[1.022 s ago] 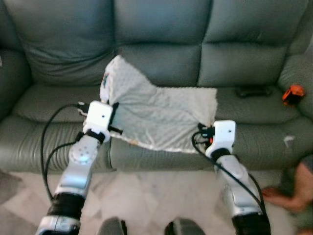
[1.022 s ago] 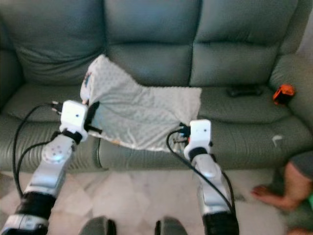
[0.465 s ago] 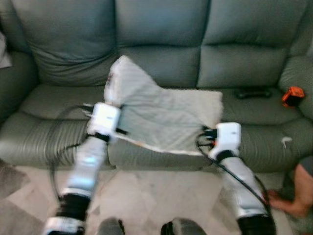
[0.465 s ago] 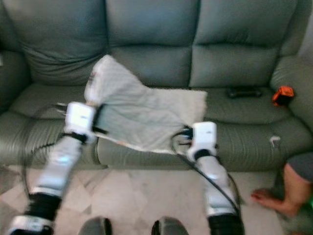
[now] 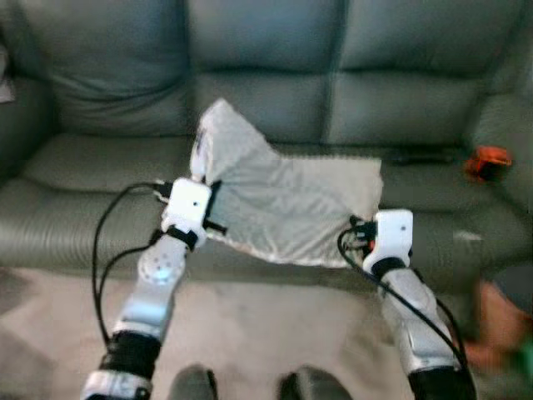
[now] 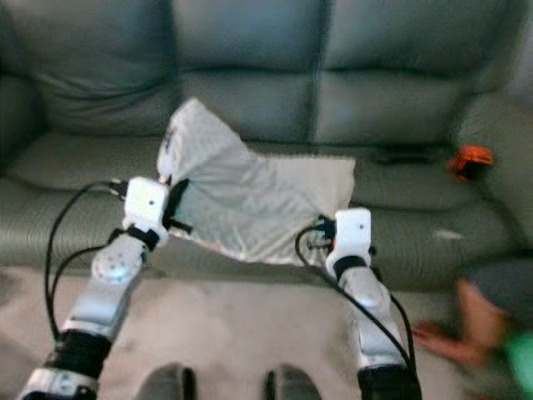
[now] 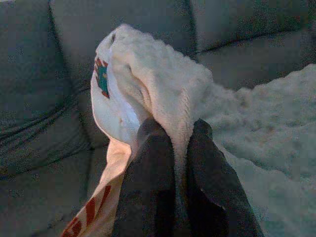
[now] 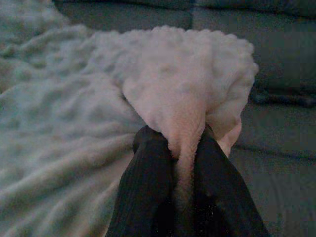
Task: Move the pillow to the sofa
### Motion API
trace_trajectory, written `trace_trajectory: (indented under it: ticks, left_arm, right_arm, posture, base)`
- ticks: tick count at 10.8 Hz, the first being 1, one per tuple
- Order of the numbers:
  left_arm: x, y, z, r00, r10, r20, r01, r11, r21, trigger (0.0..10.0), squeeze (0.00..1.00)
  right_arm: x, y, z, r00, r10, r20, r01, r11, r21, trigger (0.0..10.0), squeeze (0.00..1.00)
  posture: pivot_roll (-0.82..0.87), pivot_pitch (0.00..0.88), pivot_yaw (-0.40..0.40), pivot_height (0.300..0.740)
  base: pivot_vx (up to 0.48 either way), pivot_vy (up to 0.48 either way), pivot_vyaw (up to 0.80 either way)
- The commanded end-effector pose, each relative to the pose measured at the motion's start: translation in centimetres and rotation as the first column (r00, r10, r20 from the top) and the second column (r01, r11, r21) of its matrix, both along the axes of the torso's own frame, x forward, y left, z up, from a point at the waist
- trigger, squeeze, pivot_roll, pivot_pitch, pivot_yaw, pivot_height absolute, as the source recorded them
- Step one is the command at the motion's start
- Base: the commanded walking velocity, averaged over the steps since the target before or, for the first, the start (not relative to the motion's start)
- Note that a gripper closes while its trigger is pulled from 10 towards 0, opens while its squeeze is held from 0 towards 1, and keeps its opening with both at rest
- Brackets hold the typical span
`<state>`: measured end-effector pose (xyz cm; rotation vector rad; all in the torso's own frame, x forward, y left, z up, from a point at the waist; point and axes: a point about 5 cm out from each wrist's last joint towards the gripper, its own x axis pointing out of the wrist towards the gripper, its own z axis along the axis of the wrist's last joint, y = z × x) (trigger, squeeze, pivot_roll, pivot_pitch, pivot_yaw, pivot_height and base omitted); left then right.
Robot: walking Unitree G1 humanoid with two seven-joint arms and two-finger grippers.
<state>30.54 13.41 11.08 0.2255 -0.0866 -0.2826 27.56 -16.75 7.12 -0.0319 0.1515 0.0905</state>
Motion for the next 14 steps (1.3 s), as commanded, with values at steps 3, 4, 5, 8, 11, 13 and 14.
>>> trace_trajectory:
  ticks: [3, 4, 5, 8, 11, 13, 14]
  left_arm:
    - [-0.2, 0.5, 0.6, 1.0, -0.016, 0.02, 0.016, 1.0, -0.016, 10.0, 0.0]
    - [0.0, 0.5, 0.7, 1.0, -0.016, 0.02, 0.017, 1.0, -0.023, 10.0, 0.0]
    - [0.0, 0.4, 0.7, 1.0, -0.02, 0.019, 0.02, 0.999, -0.026, 10.0, 0.0]
    - [-0.2, 0.3, 0.5, 1.0, -0.027, 0.008, 0.027, 0.999, -0.032, 10.0, 0.0]
    - [-0.4, 0.6, -0.3, 1.0, -0.024, -0.019, 0.023, 0.999, -0.024, 10.0, 0.0]
    - [-1.1, 1.5, -1.3, 0.998, 0.013, -0.067, -0.014, 1.0, -0.014, 10.0, 0.0]
    - [-1.5, 2.0, -2.0, 0.994, 0.038, -0.098, -0.04, 0.999, -0.021, 10.0, 0.0]
  right_arm:
    - [-0.1, 1.1, 0.3, 0.999, 0.031, 0.012, -0.031, 0.999, 0.017, 10.0, 0.0]
    - [0.2, 1.1, 0.4, 0.999, 0.03, 0.015, -0.031, 0.999, 0.017, 10.0, 0.0]
    - [0.2, 0.9, 0.4, 0.999, 0.029, 0.015, -0.029, 0.999, 0.015, 10.0, 0.0]
    - [-0.1, 0.8, 0.2, 1.0, 0.029, 0.01, -0.03, 0.999, 0.013, 10.0, 0.0]
    - [-0.2, 0.4, 1.0, 0.998, 0.011, 0.058, -0.013, 1.0, 0.029, 10.0, 0.0]
    - [-0.2, 0.0, 1.5, 0.996, -0.009, 0.086, 0.006, 0.999, 0.034, 10.0, 0.0]
    - [-0.1, 0.1, 1.6, 0.996, -0.01, 0.092, 0.007, 0.999, 0.035, 10.0, 0.0]
  posture:
    - [-0.11, 0.107, -0.03, 0.74]
    - [-0.11, 0.108, -0.027, 0.74]
    - [-0.11, 0.11, -0.028, 0.74]
    - [-0.11, 0.112, -0.03, 0.74]
    - [-0.12, 0.112, -0.03, 0.74]
    - [-0.12, 0.116, -0.031, 0.74]
    - [-0.11, 0.116, -0.031, 0.74]
  base:
    - [0.086, 0.0, 0.0]
    - [0.262, 0.0, 0.0]
    - [0.274, 0.0, 0.0]
    - [0.315, 0.0, 0.0]
    - [0.35, 0.0, 0.0]
    - [0.261, 0.0, 0.0]
    - [0.341, 0.0, 0.0]
